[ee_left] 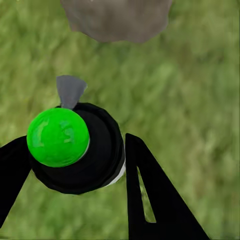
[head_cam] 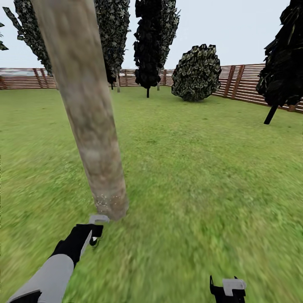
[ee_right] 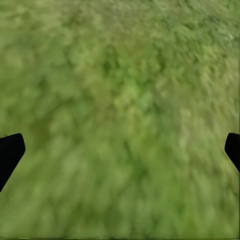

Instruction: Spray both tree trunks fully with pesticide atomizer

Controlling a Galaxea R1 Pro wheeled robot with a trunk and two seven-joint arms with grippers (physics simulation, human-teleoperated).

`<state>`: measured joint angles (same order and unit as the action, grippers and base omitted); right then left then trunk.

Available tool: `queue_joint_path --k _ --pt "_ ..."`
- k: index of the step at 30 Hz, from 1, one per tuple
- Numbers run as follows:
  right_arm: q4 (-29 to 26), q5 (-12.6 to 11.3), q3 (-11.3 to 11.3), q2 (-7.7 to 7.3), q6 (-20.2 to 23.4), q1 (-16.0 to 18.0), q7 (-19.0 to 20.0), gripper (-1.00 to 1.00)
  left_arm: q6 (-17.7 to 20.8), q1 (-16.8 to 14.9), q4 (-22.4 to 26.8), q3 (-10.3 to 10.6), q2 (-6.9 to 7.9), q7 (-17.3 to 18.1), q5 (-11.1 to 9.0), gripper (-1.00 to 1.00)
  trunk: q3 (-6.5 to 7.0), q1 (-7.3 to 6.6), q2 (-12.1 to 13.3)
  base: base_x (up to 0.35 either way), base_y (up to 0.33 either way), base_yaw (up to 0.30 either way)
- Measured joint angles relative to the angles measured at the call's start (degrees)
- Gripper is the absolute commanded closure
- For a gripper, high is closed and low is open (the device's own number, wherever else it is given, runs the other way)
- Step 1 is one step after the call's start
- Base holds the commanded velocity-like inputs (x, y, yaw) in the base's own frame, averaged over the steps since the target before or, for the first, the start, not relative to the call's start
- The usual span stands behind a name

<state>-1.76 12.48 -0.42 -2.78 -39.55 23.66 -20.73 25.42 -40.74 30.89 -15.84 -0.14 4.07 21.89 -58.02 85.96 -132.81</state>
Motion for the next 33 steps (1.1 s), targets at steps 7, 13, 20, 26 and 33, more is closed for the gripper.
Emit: queue_joint_path --k 7,13,20,26,33 --pt "0.0 0.0 0.0 -0.03 0.0 0.0 0.0 -1.0 1.2 -0.8 3.9 0.1 0.21 0.2 -0.3 1.0 0.0 0.0 0.0 -0.087 0.0 0.0" --pt "0.0 0.0 0.0 -0.03 0.0 0.0 0.0 -1.0 6.6 -5.2 4.0 0.0 4.32 0.4 -0.3 1.0 -0.01 0.0 0.0 -0.001 0.0 0.0" --pt "0.0 0.0 0.0 -0.03 0.0 0.0 0.0 -1.0 8.9 -6.8 4.1 1.9 2.11 7.0 -1.1 1.0 0.0 0.0 0.0 0.0 0.0 0.0" --pt "0.0 0.0 0.0 -0.03 0.0 0.0 0.0 -1.0 13.7 -8.4 9.4 3.2 3.42 7.3 0.2 1.0 0.0 0.0 0.0 -0.07 0.0 0.0" --pt "0.0 0.0 0.0 -0.03 0.0 0.0 0.0 -1.0 16.5 -8.6 12.8 6.0 0.73 7.3 -0.7 1.0 -0.01 0.0 0.0 -0.104 0.0 0.0"
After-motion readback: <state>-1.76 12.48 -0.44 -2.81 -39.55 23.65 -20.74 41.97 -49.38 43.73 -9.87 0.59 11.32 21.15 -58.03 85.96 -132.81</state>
